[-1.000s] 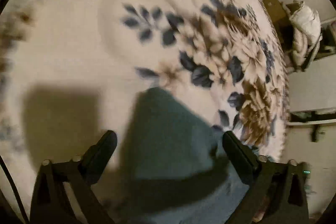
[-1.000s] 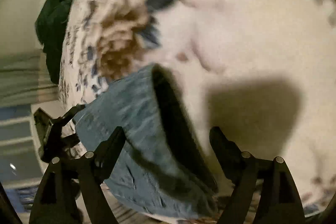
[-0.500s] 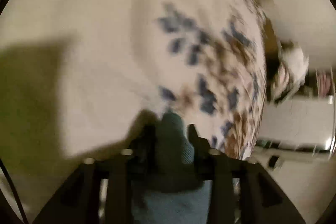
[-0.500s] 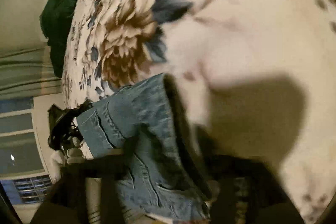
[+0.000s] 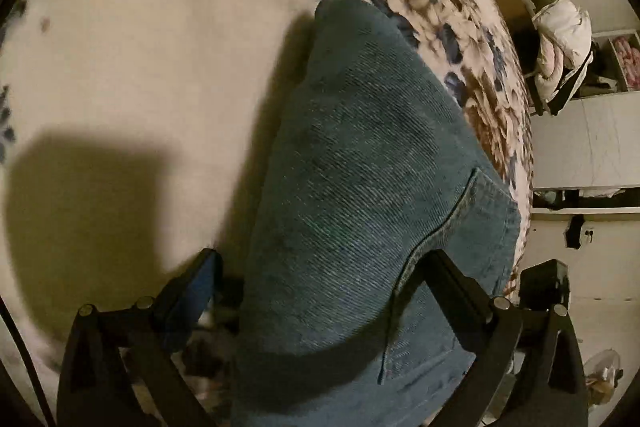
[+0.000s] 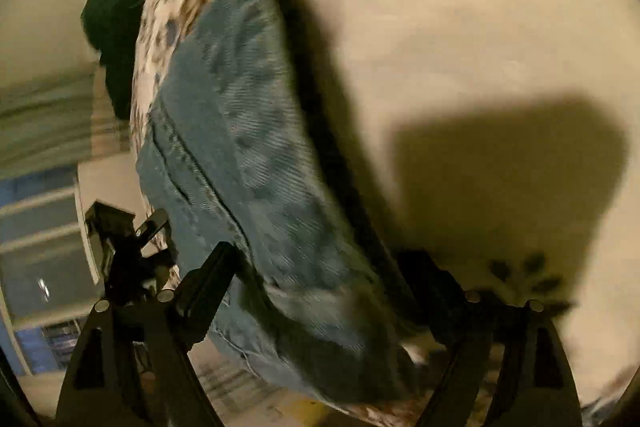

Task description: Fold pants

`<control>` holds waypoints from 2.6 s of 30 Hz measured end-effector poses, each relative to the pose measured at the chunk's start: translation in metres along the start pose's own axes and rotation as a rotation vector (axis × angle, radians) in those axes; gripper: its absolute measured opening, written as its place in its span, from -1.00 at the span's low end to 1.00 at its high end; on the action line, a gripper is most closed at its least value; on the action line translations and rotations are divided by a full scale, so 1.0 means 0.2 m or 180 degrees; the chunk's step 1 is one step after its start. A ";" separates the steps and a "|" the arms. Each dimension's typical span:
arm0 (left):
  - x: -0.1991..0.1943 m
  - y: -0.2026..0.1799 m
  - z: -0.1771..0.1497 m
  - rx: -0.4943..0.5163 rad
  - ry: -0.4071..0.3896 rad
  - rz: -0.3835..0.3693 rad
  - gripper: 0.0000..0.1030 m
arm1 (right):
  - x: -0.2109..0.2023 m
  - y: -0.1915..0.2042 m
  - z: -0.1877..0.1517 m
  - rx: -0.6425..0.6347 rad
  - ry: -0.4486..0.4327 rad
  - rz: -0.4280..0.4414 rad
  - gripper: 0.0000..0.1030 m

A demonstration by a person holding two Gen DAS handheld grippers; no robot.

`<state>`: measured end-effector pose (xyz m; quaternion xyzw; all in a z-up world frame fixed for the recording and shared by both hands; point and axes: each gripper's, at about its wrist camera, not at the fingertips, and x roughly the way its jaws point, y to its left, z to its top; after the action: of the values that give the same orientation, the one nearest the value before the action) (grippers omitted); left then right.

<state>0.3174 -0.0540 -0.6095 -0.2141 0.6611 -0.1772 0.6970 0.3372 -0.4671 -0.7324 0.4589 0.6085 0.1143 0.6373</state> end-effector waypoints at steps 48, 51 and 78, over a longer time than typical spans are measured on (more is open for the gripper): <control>-0.76 -0.17 0.52 0.0731 -0.0781 -0.0499 -0.43 | 0.04 1.25 0.28 -0.0763 -0.0644 0.0324 -0.33; -0.76 -0.19 0.77 0.0715 -0.0826 -0.0525 -0.43 | 0.05 1.46 0.55 -0.0871 -0.0678 0.0338 -0.33; -0.34 0.06 1.31 0.0464 -0.0766 0.0629 0.47 | 0.38 1.61 1.27 -0.0857 -0.0618 -0.0886 0.62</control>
<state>0.5742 0.0088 -0.5489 -0.1166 0.5761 -0.1283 0.7988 0.7115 -0.3486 -0.5911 0.2900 0.5810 0.0608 0.7580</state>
